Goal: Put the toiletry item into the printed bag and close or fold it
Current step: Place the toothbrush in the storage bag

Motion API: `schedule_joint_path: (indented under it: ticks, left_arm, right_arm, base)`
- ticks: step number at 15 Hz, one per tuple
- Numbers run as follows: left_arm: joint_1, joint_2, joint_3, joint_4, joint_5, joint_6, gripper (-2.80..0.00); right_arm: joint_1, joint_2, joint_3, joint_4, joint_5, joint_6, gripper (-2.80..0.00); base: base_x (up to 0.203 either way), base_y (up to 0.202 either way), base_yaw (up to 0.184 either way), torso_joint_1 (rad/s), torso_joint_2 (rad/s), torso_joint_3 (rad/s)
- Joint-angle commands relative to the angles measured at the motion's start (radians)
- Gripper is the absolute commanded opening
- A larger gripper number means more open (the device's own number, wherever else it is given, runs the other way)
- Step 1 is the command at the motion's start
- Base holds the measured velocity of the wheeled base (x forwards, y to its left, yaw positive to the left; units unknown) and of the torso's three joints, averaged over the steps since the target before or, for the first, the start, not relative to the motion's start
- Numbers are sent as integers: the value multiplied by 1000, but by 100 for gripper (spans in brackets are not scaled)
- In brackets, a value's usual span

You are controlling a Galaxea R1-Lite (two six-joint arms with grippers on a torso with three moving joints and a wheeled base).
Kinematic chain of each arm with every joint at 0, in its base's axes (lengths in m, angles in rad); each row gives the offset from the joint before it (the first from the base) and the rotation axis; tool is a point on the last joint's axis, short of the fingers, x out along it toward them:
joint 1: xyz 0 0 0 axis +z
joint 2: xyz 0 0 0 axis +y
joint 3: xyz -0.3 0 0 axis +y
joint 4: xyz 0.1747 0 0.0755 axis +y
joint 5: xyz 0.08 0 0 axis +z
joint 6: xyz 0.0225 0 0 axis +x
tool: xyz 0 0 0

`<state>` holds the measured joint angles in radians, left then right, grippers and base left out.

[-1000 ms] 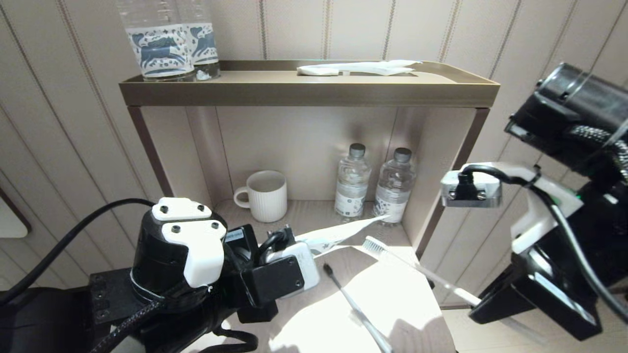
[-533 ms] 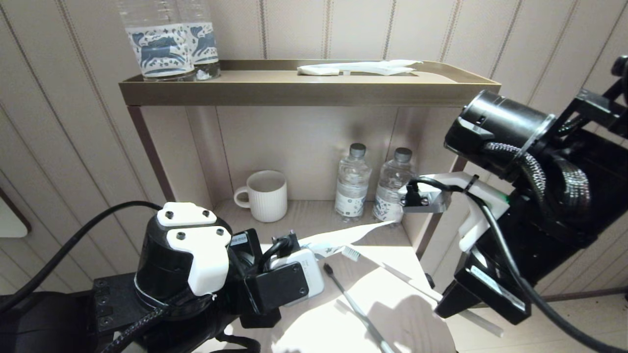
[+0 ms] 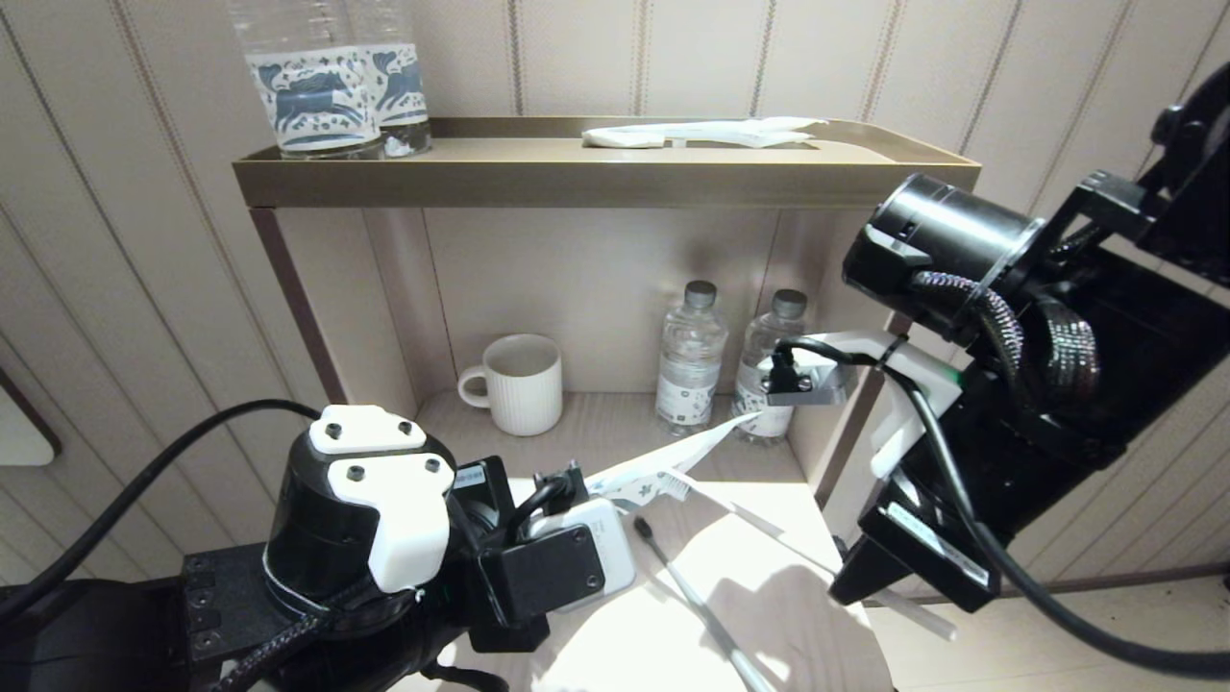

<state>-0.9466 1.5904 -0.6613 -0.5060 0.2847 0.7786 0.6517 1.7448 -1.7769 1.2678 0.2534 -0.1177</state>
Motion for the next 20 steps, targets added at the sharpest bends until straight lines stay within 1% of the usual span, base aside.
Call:
schedule_joint_path:
  ticks: [1,3,6,14,18,20]
  left_arm:
    - [0,2,3,-3,1,4,-280]
    - [0,9,2,-3,1,4,-280]
    - [0,16,-1,-6,2,5,-280]
    - [-9,14,-1,-6,1,5,-280]
    - [-36,11,3,-6,1,2,-280]
    - [-56,0,-4,-6,-6,-2,-280]
  right_arm:
    - [0,-34,14,11,2,-1,-280]
    - [-2,-75,56,3,1,-1,-280]
    - [-2,-77,53,1,0,0,-280]
    - [-15,19,49,-11,1,-2,-280]
    - [-14,45,36,-19,3,-9,-280]
    - [-9,55,34,-15,6,-36,-280]
  base:
    - [0,0,0,0,0,0]
    - [0,0,0,0,0,0]
    - [0,0,0,0,0,0]
    - [0,0,0,0,0,0]
    - [0,0,0,0,0,0]
    - [0,0,0,0,0,0]
